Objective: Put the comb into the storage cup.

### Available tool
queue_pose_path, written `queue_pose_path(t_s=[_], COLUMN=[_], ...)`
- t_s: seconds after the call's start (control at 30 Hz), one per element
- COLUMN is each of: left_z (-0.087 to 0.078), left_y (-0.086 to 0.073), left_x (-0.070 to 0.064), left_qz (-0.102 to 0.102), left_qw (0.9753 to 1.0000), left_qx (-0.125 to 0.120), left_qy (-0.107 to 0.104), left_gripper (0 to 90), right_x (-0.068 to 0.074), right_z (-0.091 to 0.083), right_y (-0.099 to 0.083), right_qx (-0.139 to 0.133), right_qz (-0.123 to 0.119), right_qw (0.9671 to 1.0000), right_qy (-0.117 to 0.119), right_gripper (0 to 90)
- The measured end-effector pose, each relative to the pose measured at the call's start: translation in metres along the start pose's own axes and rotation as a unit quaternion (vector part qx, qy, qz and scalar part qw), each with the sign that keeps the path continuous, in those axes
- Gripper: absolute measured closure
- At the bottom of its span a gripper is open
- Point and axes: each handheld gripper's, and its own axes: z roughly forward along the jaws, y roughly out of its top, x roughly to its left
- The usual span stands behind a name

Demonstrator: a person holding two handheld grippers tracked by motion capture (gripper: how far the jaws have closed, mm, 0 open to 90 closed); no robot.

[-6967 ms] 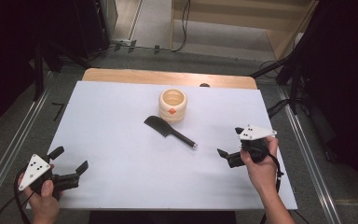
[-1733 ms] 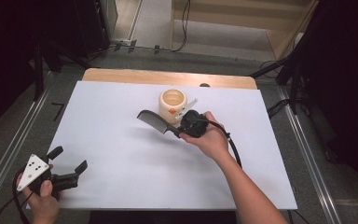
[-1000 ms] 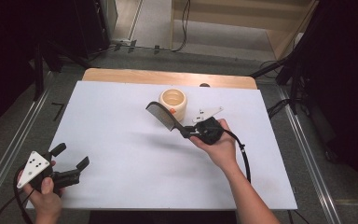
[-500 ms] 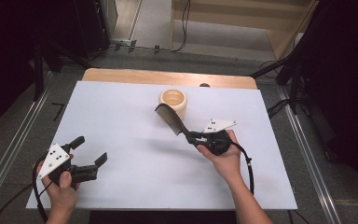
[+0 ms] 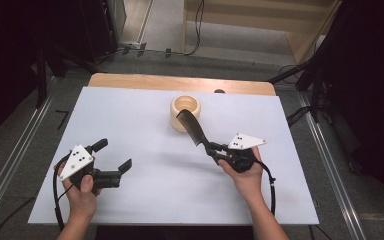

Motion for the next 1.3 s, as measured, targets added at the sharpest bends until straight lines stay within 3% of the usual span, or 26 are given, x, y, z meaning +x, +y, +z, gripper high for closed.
queue_pose_path(t_s=[0.4,0.57,0.8,1.03,1.3], left_z=[0.028,0.039,0.054,0.067,0.078], left_y=[0.013,0.019,0.028,0.032,0.035], left_x=[-0.018,-0.023,-0.032,-0.041,-0.051], left_qz=[-0.007,-0.022,-0.024,-0.027,-0.039], left_qw=[0.9995,0.9986,0.9972,0.9974,0.9966], left_qx=[-0.006,-0.014,-0.015,-0.007,0.001], left_qy=[-0.030,-0.046,-0.069,-0.067,-0.072], left_gripper=[0.0,0.0,0.0,0.0,7.6], right_x=[0.008,0.012,0.018,0.024,0.030], right_z=[-0.001,0.001,0.003,0.005,0.007], right_y=[-0.009,-0.011,-0.011,-0.009,-0.008], right_qx=[-0.024,-0.033,-0.046,-0.054,-0.061], right_qz=[-0.004,-0.010,-0.015,-0.023,-0.031], right_qw=[0.9996,0.9993,0.9987,0.9982,0.9976], right_qy=[-0.015,-0.016,-0.017,-0.016,-0.010], right_gripper=[70.6,70.5,70.5,70.5,70.5])
